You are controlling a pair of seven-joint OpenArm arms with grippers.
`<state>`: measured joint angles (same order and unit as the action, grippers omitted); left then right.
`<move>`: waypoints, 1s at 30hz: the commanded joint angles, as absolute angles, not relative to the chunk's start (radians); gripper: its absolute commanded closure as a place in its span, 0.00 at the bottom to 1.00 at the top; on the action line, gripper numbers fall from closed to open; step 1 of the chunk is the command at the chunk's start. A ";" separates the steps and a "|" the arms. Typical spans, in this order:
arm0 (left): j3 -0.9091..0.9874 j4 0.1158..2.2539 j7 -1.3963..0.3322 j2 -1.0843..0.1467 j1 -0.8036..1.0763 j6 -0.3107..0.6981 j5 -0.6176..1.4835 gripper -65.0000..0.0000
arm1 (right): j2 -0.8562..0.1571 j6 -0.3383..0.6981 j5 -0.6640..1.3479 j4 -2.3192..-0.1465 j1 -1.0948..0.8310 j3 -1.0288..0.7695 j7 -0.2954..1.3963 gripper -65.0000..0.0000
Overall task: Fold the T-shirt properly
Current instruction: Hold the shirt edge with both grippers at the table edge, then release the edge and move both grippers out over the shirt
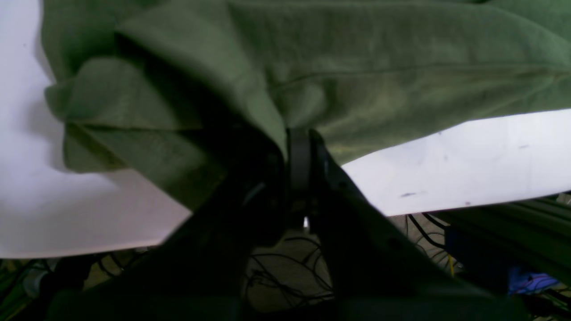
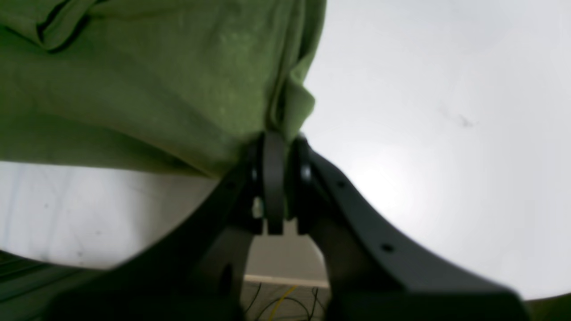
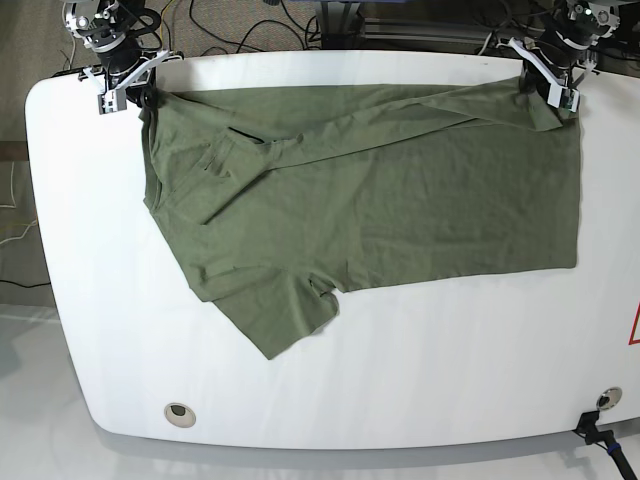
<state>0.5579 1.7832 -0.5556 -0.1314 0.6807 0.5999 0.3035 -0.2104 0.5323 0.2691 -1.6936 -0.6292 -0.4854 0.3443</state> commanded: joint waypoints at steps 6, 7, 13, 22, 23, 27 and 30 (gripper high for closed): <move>0.572 1.804 -0.539 -0.143 0.687 0.601 0.312 1.00 | -0.220 0.533 0.278 -1.705 -0.636 -0.492 0.335 1.00; 0.584 1.819 -0.539 -0.143 0.685 0.601 0.312 1.00 | -0.220 0.533 0.278 -1.705 -0.634 -0.492 0.335 1.00; 0.700 1.856 -0.539 -0.140 0.601 0.601 0.315 1.00 | -0.220 0.533 0.278 -1.705 -0.634 -0.492 0.335 1.00; 0.720 1.854 -0.539 -0.140 0.440 0.601 0.311 1.00 | -0.217 0.533 0.278 -1.705 -0.634 -0.490 0.335 1.00; 0.720 1.853 -0.539 -0.140 0.423 0.599 0.311 1.00 | -0.211 0.533 0.278 -1.705 -0.634 -0.490 0.335 1.00; 0.704 1.848 -0.539 -0.140 0.355 0.599 0.308 1.00 | -0.206 0.533 0.278 -1.705 -0.634 -0.490 0.335 1.00; 0.687 1.836 -0.539 -0.142 0.325 0.596 0.306 1.00 | -0.206 0.533 0.278 -1.705 -0.634 -0.490 0.335 1.00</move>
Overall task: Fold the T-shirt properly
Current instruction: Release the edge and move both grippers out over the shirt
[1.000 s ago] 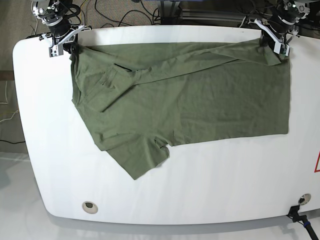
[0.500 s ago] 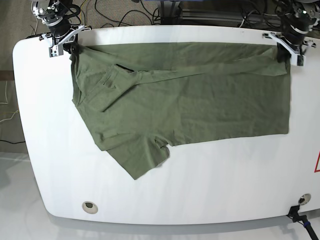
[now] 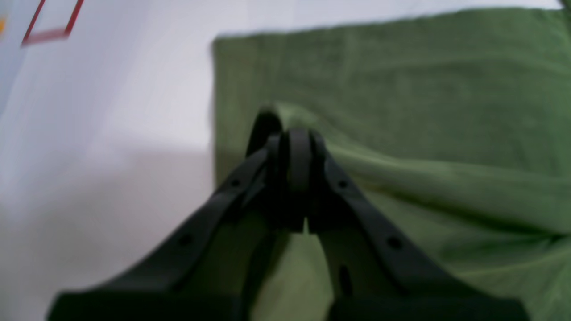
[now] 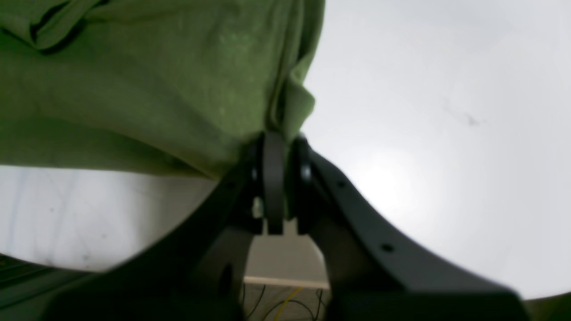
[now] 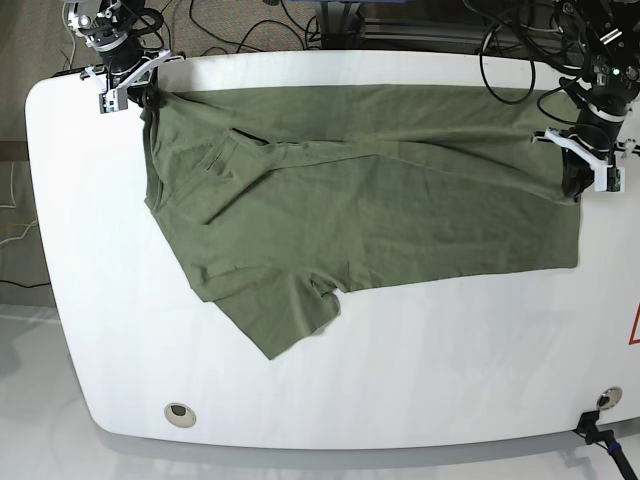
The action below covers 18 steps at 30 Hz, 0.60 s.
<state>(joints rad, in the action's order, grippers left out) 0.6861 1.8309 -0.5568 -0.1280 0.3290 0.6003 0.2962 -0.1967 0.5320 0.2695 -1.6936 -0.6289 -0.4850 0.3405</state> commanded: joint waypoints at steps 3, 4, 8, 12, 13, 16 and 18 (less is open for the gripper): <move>0.682 1.804 -0.539 -0.143 0.294 0.596 0.306 1.00 | -0.206 0.533 0.278 -1.705 -0.634 -0.490 0.335 1.00; 0.682 1.797 -0.539 -0.145 0.289 0.596 0.306 1.00 | -0.206 0.533 0.278 -1.705 -0.634 -0.490 0.335 1.00; 0.682 1.781 -0.539 -0.148 0.288 0.596 0.306 1.00 | -0.206 0.533 0.278 -1.705 -0.634 -0.490 0.335 1.00; 0.687 1.781 -0.539 -0.148 0.288 0.596 0.306 1.00 | -0.206 0.533 0.278 -1.705 -0.631 -0.490 0.335 1.00; 0.688 1.782 -0.539 -0.150 0.289 0.596 0.306 1.00 | -0.206 0.533 0.278 -1.705 -0.624 -0.490 0.335 1.00; 0.685 1.785 -0.539 -0.168 0.292 0.598 0.306 1.00 | -0.205 0.533 0.278 -1.707 -0.621 -0.490 0.335 1.00; 0.682 1.785 -0.539 -0.186 0.294 0.599 0.306 1.00 | -0.205 0.533 0.278 -1.709 -0.621 -0.490 0.335 1.00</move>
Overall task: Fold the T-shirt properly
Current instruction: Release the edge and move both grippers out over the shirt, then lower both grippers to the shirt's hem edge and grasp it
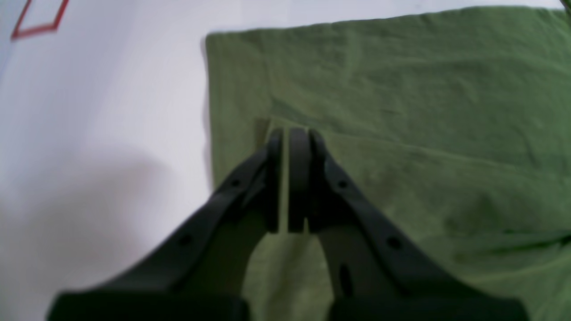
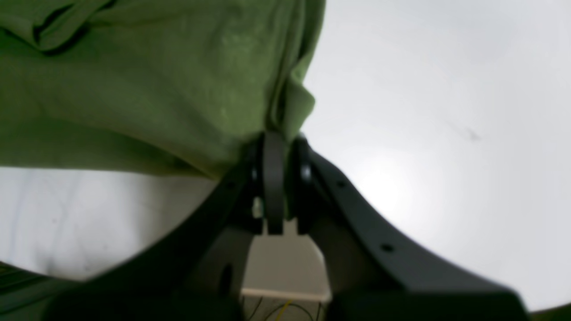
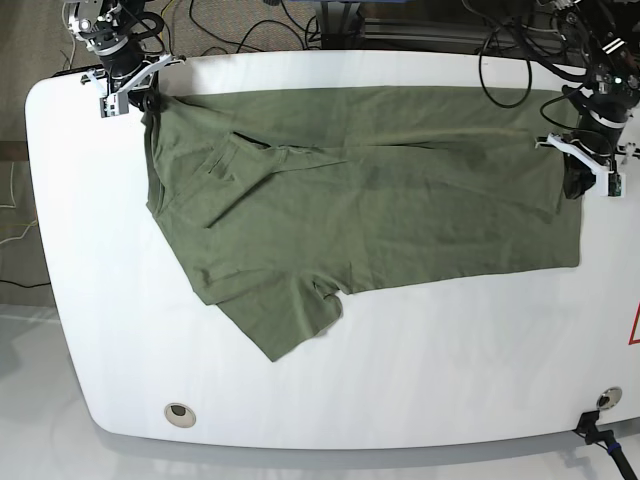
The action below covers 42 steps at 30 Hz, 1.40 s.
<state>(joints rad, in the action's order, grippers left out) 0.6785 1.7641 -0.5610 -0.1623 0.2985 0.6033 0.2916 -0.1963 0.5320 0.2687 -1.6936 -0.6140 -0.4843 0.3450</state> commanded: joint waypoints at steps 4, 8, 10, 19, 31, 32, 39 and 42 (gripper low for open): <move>0.687 1.785 -0.539 -0.191 0.295 0.599 0.308 0.90 | -0.203 0.532 0.278 -1.713 -0.621 -0.492 0.332 0.91; 0.691 1.787 -0.539 -0.188 0.295 0.599 0.308 0.43 | -0.188 0.532 0.278 -1.735 -0.619 -0.496 0.331 0.71; 0.691 1.787 -0.539 -0.186 0.295 0.599 0.308 0.38 | -0.186 0.530 0.277 -1.756 -0.621 -0.498 0.331 0.65; 0.693 1.787 -0.539 -0.191 0.295 0.599 0.308 0.37 | -0.191 0.530 0.268 -1.817 -0.613 -0.599 0.334 0.56; 0.684 1.781 -0.539 -0.191 0.243 0.599 0.306 0.37 | -0.209 0.533 0.269 -1.814 -0.329 -0.527 0.453 0.55; 0.684 1.779 -0.539 -0.191 0.229 0.599 0.306 0.37 | -0.209 0.533 0.269 -1.814 -0.300 -0.516 0.466 0.55; 0.665 1.676 -0.539 -0.220 0.139 0.598 0.306 0.37 | -0.203 0.532 0.269 -1.804 -0.140 -0.427 0.578 0.55; 0.651 1.613 -0.539 -0.243 0.097 0.596 0.306 0.37 | -0.205 0.532 0.269 -1.741 -0.077 -0.392 0.585 0.55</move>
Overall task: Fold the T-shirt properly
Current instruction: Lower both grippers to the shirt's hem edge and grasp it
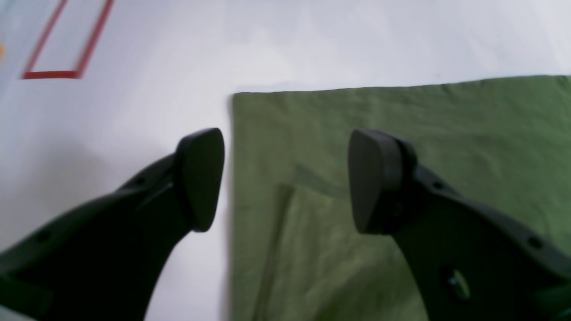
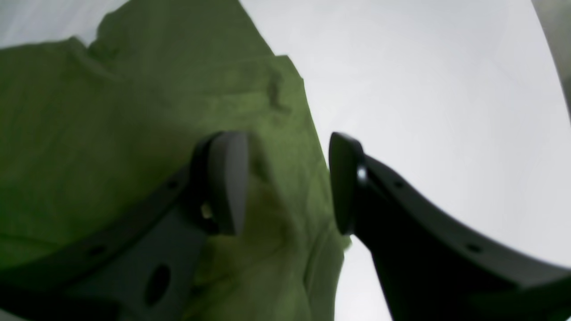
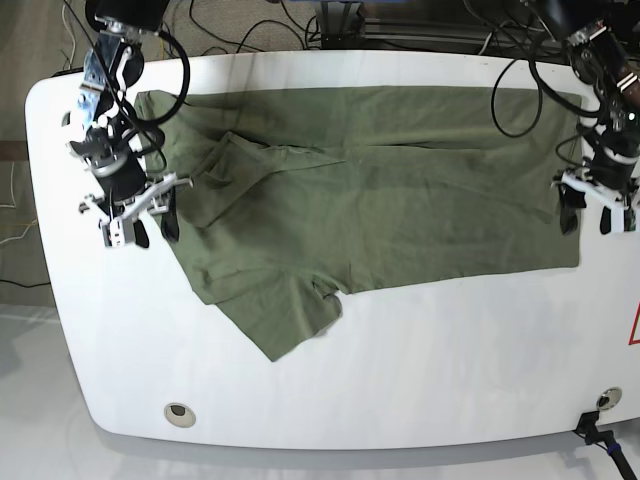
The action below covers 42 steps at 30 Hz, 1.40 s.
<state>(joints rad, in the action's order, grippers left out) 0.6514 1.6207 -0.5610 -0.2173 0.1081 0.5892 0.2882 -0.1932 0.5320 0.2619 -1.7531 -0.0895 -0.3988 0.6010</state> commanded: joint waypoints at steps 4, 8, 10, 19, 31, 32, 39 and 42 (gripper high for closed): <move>0.639 1.508 -0.539 -0.280 0.031 0.595 0.306 0.37 | -0.206 0.532 0.268 -1.630 0.018 -0.363 0.585 0.55; 0.618 1.403 -0.535 -0.314 -0.024 0.595 0.306 0.37 | -0.208 0.532 0.268 -1.500 0.111 -0.361 0.581 0.55; 0.618 1.360 -0.533 -0.323 -0.053 0.595 0.306 0.37 | -0.209 0.533 0.268 -1.432 0.160 -0.361 0.581 0.55; 0.585 1.118 -0.458 -0.367 -0.196 0.595 0.280 0.37 | -0.251 0.527 0.268 -1.132 0.320 -0.265 0.467 0.55; 0.512 0.780 -0.291 -0.375 -0.317 0.595 0.206 0.37 | -0.275 0.532 0.266 -0.794 0.483 -0.206 0.317 0.55; 0.498 0.774 -0.283 -0.375 -0.317 0.595 0.206 0.37 | -0.280 0.533 0.266 -0.774 0.492 -0.206 0.314 0.55; 0.492 0.777 -0.283 -0.375 -0.317 0.595 0.209 0.37 | -0.278 0.533 0.275 -0.762 0.490 -0.142 0.309 0.55; 0.492 0.777 -0.283 -0.375 -0.317 0.595 0.211 0.37 | -0.277 0.535 0.277 -0.762 0.466 -0.124 0.309 0.55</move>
<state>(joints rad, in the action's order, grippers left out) 0.4896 0.7620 -0.2939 -0.3561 -0.2989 0.5919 0.2024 -0.2604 0.5255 0.2665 -0.7460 0.4469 -0.1207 0.3237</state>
